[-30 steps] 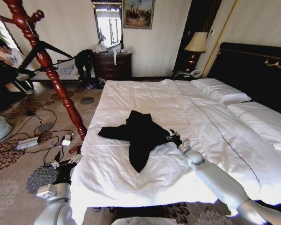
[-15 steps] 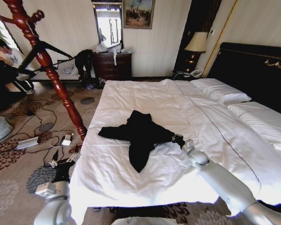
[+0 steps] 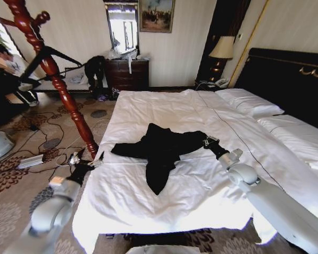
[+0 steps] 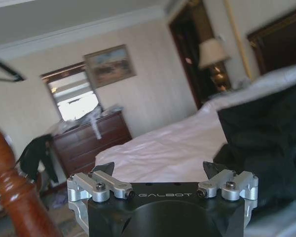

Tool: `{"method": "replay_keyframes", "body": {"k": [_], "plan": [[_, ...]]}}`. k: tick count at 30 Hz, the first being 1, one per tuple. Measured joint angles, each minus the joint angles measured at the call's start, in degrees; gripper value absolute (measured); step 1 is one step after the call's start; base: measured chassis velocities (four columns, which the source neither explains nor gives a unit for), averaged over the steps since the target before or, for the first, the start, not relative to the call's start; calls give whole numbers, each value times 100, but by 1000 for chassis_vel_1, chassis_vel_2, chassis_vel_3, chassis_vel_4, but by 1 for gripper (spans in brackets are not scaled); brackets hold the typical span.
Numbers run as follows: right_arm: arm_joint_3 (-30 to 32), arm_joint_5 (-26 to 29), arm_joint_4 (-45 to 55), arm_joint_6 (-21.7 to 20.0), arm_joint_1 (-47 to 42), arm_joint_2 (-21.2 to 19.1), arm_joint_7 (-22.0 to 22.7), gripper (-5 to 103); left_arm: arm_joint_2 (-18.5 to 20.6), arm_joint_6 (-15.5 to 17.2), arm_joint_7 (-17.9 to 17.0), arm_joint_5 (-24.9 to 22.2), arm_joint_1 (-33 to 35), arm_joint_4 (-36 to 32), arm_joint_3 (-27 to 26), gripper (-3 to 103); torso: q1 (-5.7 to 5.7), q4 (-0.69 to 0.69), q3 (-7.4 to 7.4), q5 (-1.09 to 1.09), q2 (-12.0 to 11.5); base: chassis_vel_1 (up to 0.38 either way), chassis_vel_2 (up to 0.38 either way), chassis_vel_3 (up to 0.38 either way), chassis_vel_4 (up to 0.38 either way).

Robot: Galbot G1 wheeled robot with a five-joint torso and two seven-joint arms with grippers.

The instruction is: Pick up the clothes from the bed and hang them on the clothes hanger.

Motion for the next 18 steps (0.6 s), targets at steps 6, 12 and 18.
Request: {"method": "replay_keyframes", "body": {"k": [6,12,18], "plan": [[0,-54,-188,26,3,222,9,0,84,-728,187,1134,-584,745,1064,100,1,0,1,1,0,0,0,0,0],[-50,-49,-400,46,107,334,14,0,-574,-1295,173,2155,-1182,1420,1595,100,1,1,1,0,0,0,0,0,0],[-157,-42,-645,58,328,522,12,0,-1174,-1435,84,2880,-2012,2310,2175,100,1,-2,0,2,0,0,0,0,0]]}}
